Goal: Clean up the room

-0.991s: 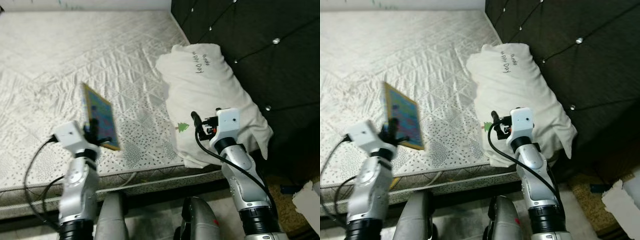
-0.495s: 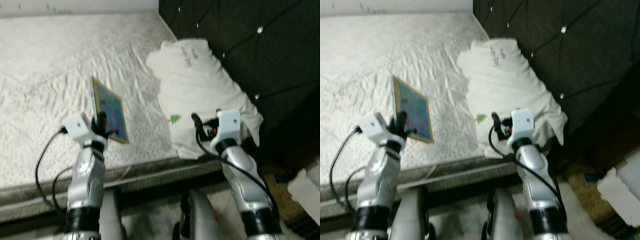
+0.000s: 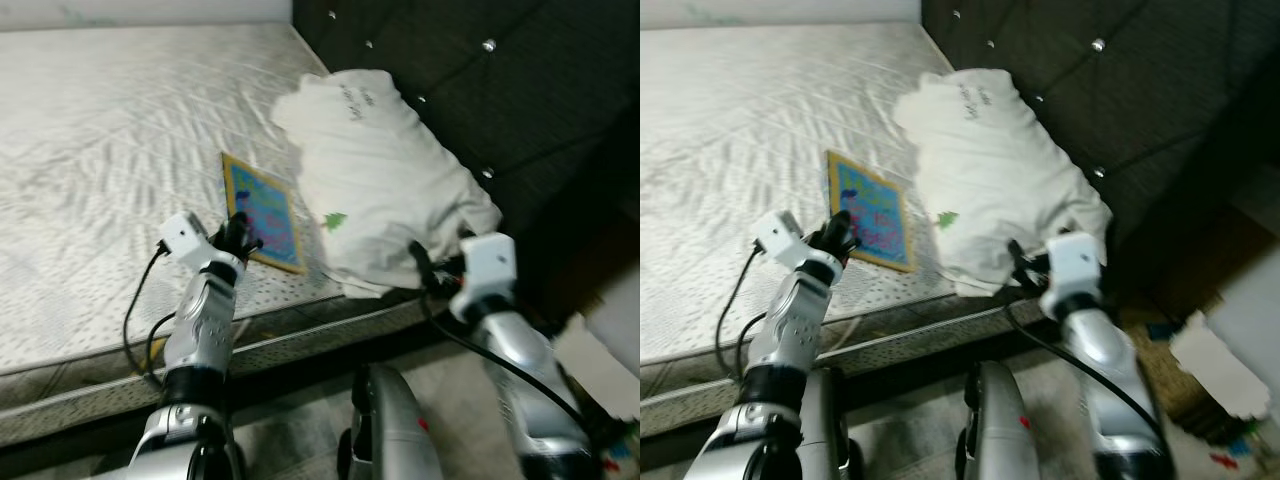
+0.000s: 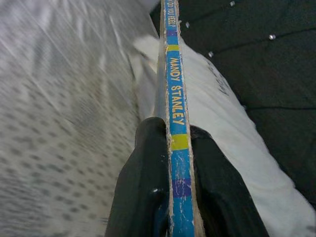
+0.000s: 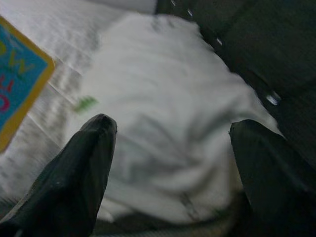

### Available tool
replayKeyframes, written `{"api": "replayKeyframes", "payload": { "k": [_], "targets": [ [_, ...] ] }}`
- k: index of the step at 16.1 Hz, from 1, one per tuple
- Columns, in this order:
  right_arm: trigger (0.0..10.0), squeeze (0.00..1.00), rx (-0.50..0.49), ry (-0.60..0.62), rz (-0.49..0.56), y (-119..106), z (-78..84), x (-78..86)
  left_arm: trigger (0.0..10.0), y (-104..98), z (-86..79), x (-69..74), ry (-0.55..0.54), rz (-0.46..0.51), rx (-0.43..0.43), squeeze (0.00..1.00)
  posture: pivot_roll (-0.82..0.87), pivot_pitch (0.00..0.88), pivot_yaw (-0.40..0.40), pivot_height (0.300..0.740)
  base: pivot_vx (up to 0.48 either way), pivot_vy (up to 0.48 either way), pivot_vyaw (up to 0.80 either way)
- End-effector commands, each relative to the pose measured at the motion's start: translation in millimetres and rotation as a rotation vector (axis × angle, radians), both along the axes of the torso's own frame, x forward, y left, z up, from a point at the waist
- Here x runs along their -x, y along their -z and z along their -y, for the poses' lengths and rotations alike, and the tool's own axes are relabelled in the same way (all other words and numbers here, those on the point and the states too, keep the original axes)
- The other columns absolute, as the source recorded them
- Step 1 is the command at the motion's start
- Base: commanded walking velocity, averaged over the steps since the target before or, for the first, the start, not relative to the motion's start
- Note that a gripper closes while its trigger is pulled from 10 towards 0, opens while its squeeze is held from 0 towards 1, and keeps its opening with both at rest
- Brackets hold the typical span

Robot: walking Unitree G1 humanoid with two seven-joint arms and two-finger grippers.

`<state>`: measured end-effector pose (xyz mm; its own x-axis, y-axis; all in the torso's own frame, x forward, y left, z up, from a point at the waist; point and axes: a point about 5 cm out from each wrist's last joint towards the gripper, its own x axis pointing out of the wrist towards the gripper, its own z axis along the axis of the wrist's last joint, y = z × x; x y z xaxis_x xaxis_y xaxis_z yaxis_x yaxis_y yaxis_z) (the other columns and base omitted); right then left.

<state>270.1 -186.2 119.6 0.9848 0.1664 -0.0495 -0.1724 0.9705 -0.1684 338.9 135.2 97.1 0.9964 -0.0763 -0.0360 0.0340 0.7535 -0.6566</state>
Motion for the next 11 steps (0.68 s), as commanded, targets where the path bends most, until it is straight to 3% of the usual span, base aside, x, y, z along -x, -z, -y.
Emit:
{"api": "replayKeyframes", "payload": {
  "k": [1,5,8,11],
  "targets": [
    [10.0,0.00,0.030,0.012,0.011,-8.2,9.5,5.0,10.0,-2.3,4.9,-6.2,0.010,0.007,0.036,0.00,-0.19,0.132,-0.075,0.574,0.000,0.000,0.00],
    [10.0,0.00,0.107,0.033,-0.009,-15.5,34.1,23.0,10.0,-1.0,-5.2,-16.1,-0.091,-0.007,0.039,0.00,-0.24,0.183,-0.094,0.574,0.000,0.000,0.00],
    [10.0,0.00,0.121,0.034,-0.022,-14.9,37.4,24.3,10.0,-10.3,-22.2,-17.0,-0.176,0.065,-0.032,0.00,-0.23,0.188,-0.098,0.574,0.000,0.000,0.00],
    [10.0,0.00,0.121,0.032,-0.025,-15.2,35.6,23.7,10.0,-5.7,-25.0,-15.3,-0.184,0.057,-0.028,0.00,-0.23,0.188,-0.101,0.574,0.000,0.000,0.00]
  ]
}}
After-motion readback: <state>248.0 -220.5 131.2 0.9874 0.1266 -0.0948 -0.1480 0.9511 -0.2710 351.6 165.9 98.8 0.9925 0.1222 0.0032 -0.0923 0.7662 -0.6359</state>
